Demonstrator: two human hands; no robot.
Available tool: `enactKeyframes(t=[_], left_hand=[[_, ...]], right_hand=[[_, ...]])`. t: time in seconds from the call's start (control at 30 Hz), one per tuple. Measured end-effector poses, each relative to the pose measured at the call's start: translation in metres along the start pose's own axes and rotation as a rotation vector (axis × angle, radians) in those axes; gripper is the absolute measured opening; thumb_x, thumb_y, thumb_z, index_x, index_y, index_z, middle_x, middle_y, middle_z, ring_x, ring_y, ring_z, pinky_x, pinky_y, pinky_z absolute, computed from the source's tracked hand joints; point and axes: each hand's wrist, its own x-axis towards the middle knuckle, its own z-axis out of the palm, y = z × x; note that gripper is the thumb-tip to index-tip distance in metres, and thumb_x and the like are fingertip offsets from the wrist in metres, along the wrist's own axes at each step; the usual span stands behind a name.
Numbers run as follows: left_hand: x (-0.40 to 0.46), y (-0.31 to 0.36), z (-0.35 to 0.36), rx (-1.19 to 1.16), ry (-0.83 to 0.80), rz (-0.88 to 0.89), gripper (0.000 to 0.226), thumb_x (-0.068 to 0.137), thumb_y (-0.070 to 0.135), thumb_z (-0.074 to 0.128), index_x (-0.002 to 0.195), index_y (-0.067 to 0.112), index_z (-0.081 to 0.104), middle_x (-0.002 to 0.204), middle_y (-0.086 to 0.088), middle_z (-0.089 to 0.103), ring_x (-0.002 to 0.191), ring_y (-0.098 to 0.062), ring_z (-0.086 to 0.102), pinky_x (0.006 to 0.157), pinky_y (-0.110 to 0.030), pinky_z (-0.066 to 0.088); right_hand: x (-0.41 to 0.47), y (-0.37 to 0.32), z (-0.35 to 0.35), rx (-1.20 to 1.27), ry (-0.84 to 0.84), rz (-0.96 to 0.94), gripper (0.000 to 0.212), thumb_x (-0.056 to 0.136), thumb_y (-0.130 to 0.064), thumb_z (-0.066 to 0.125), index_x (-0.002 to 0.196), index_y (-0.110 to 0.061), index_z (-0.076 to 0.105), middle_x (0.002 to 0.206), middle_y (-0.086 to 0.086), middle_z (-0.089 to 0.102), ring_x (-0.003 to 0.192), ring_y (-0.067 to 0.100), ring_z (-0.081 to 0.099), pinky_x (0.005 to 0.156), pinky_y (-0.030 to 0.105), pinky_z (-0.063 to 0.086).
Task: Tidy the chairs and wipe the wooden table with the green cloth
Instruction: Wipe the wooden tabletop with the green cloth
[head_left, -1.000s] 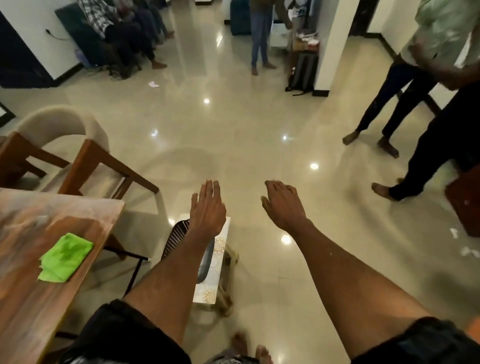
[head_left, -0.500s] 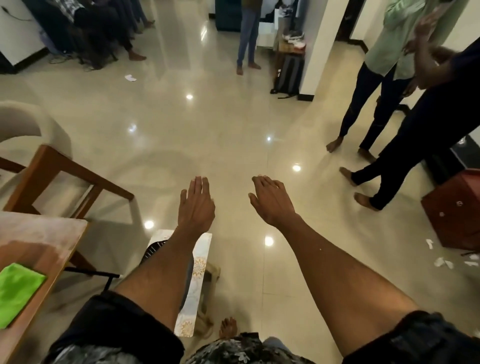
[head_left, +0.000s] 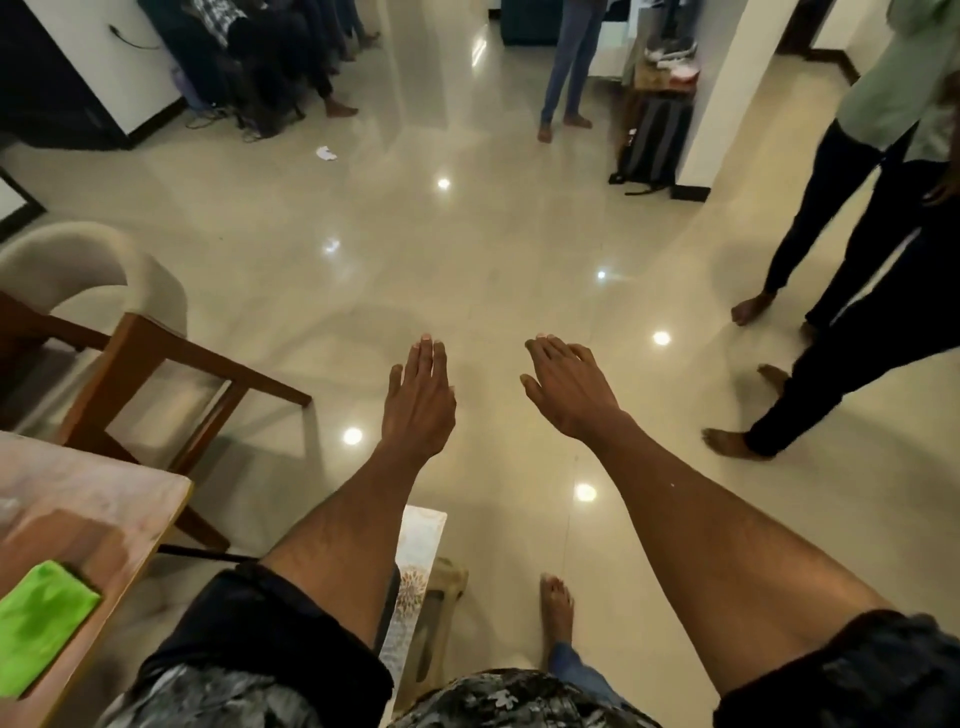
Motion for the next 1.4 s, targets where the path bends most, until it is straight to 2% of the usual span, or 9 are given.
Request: enactKeyframes(t=[0.2,0.33,0.63,0.8,0.93,1.03,1.23,1.4], left_hand=[[0.076,0.025,-0.011,-0.008,0.027,-0.058,0.067,0.112,0.027,0.038,0.168,0.004,0.009,0.177,-0.016,0.007,0.165,-0.028,0.010,0.128,-0.048,0.023],[0.114,0.028,-0.015,-0.021,0.032,-0.122,0.067,0.113,0.028,0.037,0.168,0.004,0.007,0.177,-0.015,0.005,0.165,-0.028,0.007,0.130,-0.047,0.019],[0.201,-0.048,-0.005,-0.025,-0.014,-0.338,0.067,0.115,0.036,0.028,0.169,0.006,0.000,0.178,-0.014,-0.003,0.165,-0.027,-0.001,0.131,-0.046,0.013],[0.237,-0.098,-0.018,-0.076,0.013,-0.463,0.067,0.116,0.036,0.029,0.169,0.005,0.003,0.178,-0.015,-0.001,0.165,-0.028,0.000,0.131,-0.047,0.011],[0.257,-0.142,-0.024,-0.113,0.035,-0.543,0.066,0.115,0.038,0.029,0.169,0.005,0.008,0.177,-0.016,0.005,0.165,-0.029,0.005,0.131,-0.049,0.016],[0.266,-0.169,-0.028,-0.133,0.060,-0.609,0.067,0.115,0.042,0.028,0.169,0.006,0.012,0.177,-0.015,0.008,0.165,-0.029,0.006,0.130,-0.049,0.016],[0.279,-0.230,-0.028,-0.197,0.069,-0.837,0.071,0.114,0.051,0.016,0.170,0.009,0.002,0.178,-0.008,-0.005,0.165,-0.022,-0.007,0.132,-0.043,0.002],[0.282,-0.273,-0.037,-0.241,0.124,-1.045,0.073,0.113,0.054,0.014,0.169,0.013,-0.009,0.177,-0.005,-0.017,0.163,-0.019,-0.017,0.132,-0.041,-0.006]], right_hand=[[0.083,0.047,-0.007,-0.016,0.003,-0.121,0.049,0.113,-0.036,0.039,0.151,-0.007,0.040,0.166,0.016,0.039,0.159,0.027,0.029,0.123,0.042,0.026],[0.134,0.047,-0.003,0.010,-0.023,-0.203,0.051,0.113,-0.037,0.039,0.152,-0.005,0.041,0.166,0.018,0.040,0.159,0.029,0.031,0.124,0.044,0.028],[0.273,0.014,0.020,0.049,-0.110,-0.391,0.056,0.114,-0.040,0.036,0.159,-0.006,0.034,0.171,0.014,0.032,0.162,0.025,0.022,0.127,0.041,0.024],[0.354,-0.017,0.017,0.048,-0.129,-0.493,0.058,0.114,-0.041,0.034,0.160,-0.007,0.033,0.173,0.013,0.029,0.163,0.025,0.020,0.127,0.040,0.022],[0.414,-0.054,0.018,0.087,-0.138,-0.568,0.058,0.113,-0.044,0.035,0.159,-0.008,0.035,0.171,0.014,0.031,0.162,0.027,0.024,0.126,0.042,0.025],[0.448,-0.081,0.022,0.092,-0.165,-0.636,0.063,0.113,-0.049,0.029,0.162,-0.008,0.031,0.174,0.014,0.026,0.163,0.026,0.020,0.127,0.042,0.023],[0.516,-0.142,0.039,0.086,-0.236,-0.818,0.093,0.098,-0.065,-0.003,0.165,-0.008,0.027,0.175,0.013,0.022,0.163,0.027,0.019,0.127,0.042,0.023],[0.578,-0.199,0.046,0.080,-0.294,-1.001,0.086,0.103,-0.063,0.003,0.169,-0.011,0.017,0.177,0.010,0.013,0.165,0.023,0.011,0.130,0.040,0.015]])
